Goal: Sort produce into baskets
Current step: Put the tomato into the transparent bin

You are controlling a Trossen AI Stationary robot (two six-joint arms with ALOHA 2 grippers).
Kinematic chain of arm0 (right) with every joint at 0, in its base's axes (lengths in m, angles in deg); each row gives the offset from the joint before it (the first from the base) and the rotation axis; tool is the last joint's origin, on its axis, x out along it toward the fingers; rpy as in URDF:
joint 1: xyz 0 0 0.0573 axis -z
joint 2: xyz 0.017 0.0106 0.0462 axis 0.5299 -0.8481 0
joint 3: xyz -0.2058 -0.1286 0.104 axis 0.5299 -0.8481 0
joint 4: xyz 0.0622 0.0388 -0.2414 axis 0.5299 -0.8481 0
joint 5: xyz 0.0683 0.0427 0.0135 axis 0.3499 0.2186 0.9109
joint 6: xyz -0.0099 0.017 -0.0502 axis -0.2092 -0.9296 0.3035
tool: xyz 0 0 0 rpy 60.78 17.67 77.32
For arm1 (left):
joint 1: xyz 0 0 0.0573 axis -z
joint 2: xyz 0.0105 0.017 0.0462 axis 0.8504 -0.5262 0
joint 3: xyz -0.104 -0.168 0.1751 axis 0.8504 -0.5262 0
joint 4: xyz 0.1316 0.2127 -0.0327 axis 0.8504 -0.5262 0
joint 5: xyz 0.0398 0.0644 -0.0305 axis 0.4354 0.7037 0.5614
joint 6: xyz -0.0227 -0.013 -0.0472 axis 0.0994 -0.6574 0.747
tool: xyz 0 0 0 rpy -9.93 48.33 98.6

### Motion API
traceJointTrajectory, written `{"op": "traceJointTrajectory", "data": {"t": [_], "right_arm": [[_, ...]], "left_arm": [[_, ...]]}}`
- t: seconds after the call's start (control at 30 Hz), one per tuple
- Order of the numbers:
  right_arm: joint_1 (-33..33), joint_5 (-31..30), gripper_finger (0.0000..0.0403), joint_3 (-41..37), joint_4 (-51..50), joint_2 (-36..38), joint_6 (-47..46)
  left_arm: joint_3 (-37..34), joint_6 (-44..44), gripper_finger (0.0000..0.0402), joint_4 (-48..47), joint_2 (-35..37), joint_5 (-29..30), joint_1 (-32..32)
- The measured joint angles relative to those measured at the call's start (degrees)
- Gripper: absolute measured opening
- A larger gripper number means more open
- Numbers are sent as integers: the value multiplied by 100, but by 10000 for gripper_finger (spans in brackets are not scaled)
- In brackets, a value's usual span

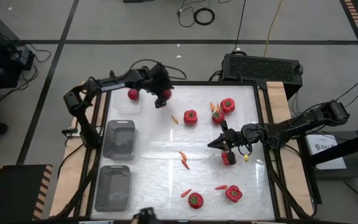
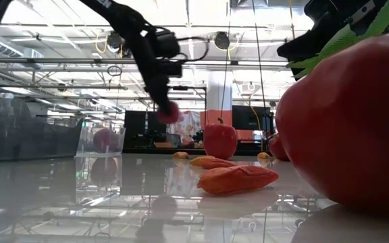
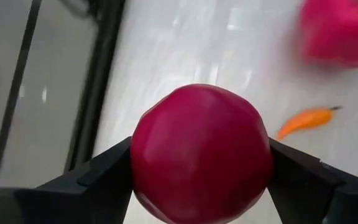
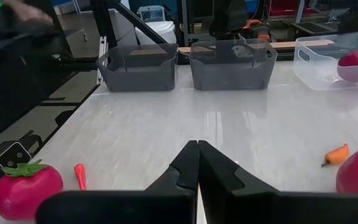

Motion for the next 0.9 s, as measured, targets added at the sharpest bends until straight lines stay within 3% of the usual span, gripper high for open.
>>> {"op": "traceJointTrajectory", "data": {"t": [0.2,0.4,0.9], "right_arm": [[0,0,0,0,-4,0,16],[0,0,0,0,-106,0,16],[0,2,0,0,-296,0,138]], "left_arm": [[-2,424,308,-1361,278,3,-733],[-2,534,308,-2094,291,2,-1412],[-893,939,309,-1808,687,181,-2890]]}}
